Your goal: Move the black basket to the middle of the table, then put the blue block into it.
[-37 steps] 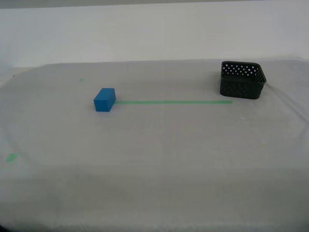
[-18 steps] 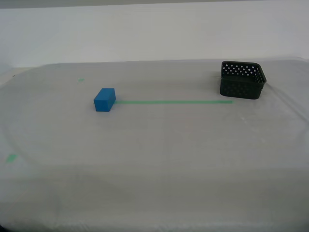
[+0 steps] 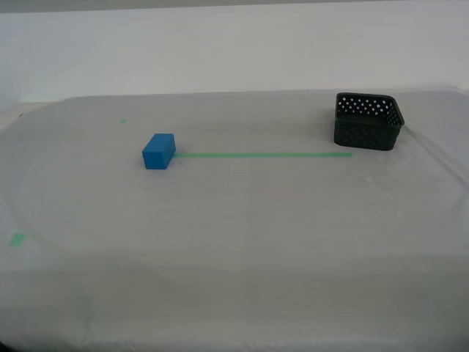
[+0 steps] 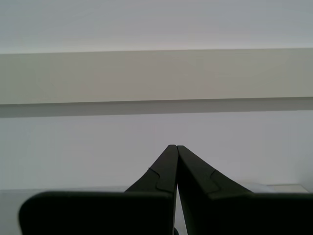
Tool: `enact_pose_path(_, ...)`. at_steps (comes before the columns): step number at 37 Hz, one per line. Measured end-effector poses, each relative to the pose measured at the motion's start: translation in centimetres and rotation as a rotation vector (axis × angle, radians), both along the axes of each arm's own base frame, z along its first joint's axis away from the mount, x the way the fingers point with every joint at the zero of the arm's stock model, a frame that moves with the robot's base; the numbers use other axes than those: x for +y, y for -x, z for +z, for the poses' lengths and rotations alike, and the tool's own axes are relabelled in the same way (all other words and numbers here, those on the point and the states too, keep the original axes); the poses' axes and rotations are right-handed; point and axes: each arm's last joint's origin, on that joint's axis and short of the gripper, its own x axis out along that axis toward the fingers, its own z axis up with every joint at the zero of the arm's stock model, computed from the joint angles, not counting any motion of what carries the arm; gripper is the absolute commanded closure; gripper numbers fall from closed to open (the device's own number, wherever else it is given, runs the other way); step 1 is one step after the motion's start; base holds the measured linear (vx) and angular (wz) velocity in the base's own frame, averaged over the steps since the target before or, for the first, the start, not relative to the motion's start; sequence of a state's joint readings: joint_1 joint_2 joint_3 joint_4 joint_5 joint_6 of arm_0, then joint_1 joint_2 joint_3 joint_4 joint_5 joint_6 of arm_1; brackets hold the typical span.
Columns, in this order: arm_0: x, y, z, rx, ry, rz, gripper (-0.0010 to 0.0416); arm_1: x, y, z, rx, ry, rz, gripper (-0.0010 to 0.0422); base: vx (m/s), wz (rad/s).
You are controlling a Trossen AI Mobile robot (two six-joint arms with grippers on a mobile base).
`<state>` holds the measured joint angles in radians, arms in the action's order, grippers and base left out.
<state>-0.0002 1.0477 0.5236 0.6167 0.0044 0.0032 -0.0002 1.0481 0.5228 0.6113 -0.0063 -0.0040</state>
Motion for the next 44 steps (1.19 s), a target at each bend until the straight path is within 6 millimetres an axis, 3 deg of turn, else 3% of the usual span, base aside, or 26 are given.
enact_pose_path(44,0.01,0.00,0.00,0.000,0.000,0.000,0.0406,0.00,0.00,0.00,0.000,0.000,0.000,0.0412,0.000,0.000)
